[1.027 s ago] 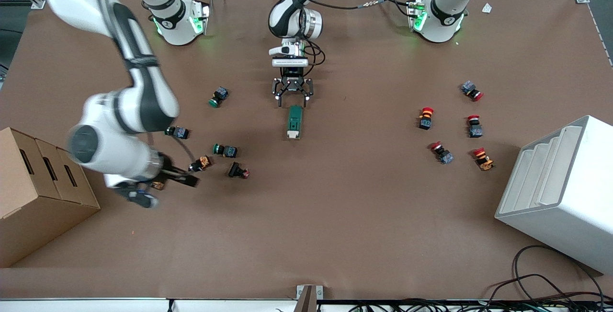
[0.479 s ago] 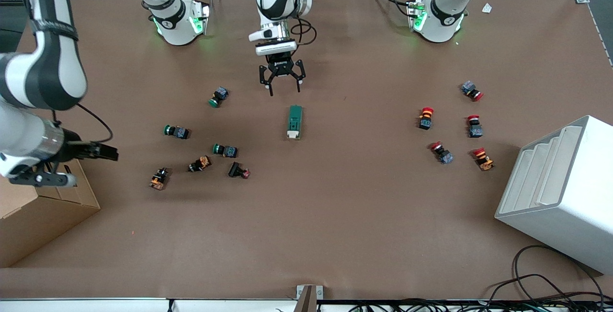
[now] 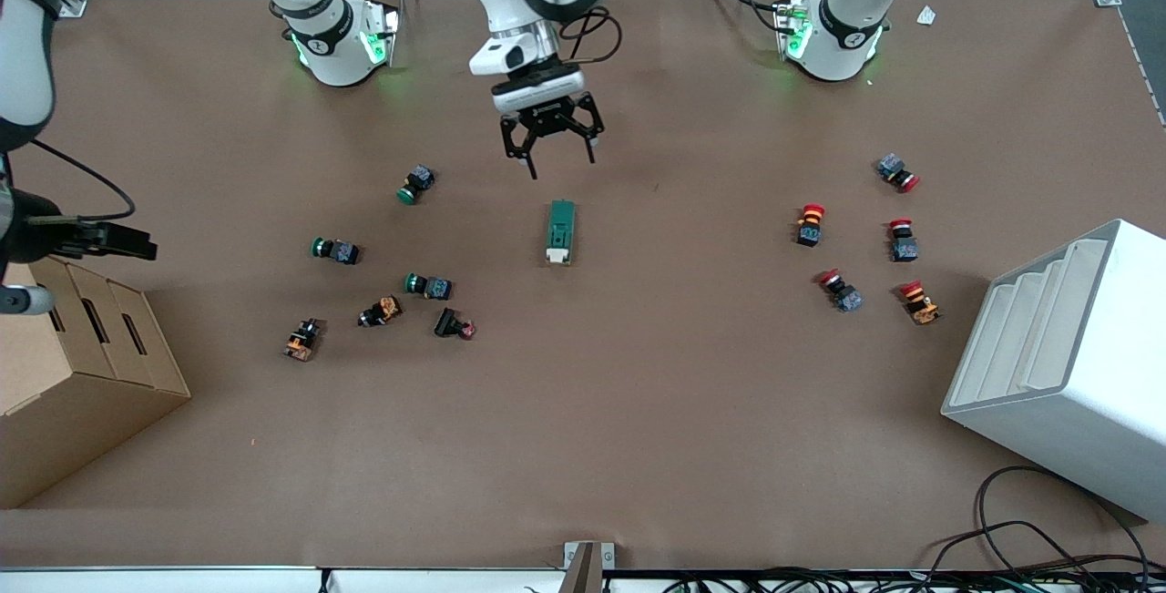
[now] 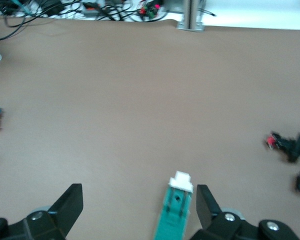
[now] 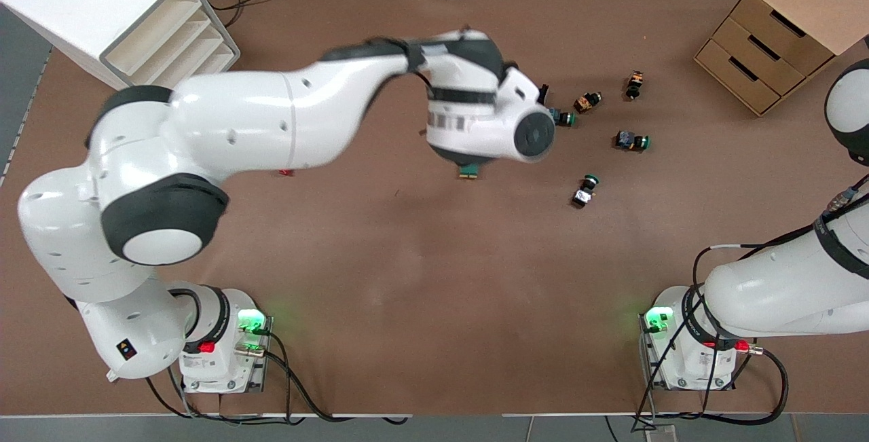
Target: Close load switch with both arms
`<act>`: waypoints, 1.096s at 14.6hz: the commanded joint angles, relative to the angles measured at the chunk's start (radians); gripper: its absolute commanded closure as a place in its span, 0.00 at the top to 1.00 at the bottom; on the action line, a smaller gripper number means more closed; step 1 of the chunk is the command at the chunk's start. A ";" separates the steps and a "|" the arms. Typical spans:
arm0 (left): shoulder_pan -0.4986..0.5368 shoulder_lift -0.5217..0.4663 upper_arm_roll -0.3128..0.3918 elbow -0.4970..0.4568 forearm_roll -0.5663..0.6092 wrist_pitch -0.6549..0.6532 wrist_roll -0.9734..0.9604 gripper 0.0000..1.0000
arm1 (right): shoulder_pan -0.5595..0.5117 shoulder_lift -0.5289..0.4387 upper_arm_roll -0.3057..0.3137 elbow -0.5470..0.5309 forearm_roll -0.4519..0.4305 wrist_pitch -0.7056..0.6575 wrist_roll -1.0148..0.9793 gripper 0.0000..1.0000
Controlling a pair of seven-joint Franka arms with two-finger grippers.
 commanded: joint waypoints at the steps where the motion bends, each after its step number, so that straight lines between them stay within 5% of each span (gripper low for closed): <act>1: 0.109 -0.093 -0.004 -0.011 -0.134 -0.006 0.149 1.00 | -0.022 0.009 0.025 0.026 -0.018 -0.022 -0.014 1.00; 8: 0.422 -0.147 -0.002 0.191 -0.354 -0.227 0.661 1.00 | -0.021 0.008 0.023 0.056 -0.009 -0.065 -0.008 1.00; 16: 0.726 -0.245 -0.001 0.208 -0.521 -0.253 1.011 1.00 | -0.024 -0.055 0.025 0.024 -0.011 -0.062 -0.002 1.00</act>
